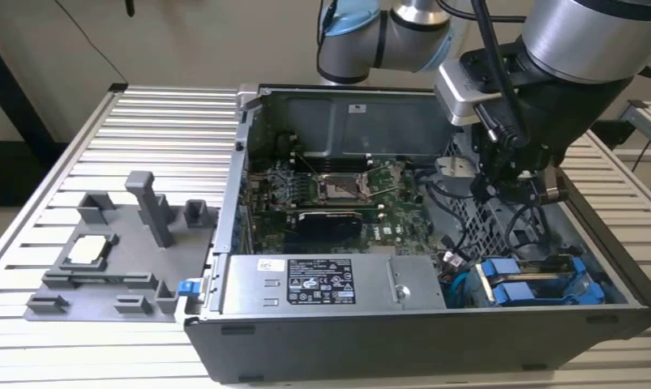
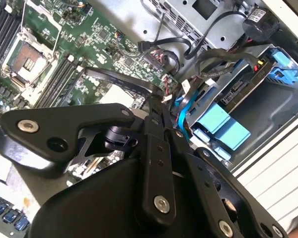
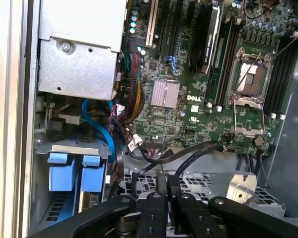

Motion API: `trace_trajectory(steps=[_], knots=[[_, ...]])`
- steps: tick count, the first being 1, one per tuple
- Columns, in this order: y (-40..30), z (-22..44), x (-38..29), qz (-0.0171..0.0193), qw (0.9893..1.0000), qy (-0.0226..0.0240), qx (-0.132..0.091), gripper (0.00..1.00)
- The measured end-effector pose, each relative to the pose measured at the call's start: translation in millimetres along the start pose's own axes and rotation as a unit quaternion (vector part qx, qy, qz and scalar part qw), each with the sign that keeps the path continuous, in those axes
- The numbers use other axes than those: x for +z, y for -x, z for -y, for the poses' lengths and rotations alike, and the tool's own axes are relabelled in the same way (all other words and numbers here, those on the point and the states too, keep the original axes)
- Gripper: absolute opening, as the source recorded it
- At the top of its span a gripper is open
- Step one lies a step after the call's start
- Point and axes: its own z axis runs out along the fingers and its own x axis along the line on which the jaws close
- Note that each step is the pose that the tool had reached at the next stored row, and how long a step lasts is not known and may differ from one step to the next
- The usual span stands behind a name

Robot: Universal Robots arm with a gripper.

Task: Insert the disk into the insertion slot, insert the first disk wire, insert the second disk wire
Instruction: 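Insert the first disk wire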

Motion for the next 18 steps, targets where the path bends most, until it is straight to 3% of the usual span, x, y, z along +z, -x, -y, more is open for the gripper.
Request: trace_trajectory(steps=[5,9,14,18], knots=[[0.9,1.9,-5.5,0.001,1.0,0.007,0.002,0.17],[-0.1,6.0,-3.2,0.0032,1.0,0.0079,0.001,0.35],[-1.4,9.5,0.6,0.0045,0.9999,0.0144,0.0,0.35],[-2.0,11.1,2.4,0.0058,0.9999,0.0149,-0.001,0.33]])
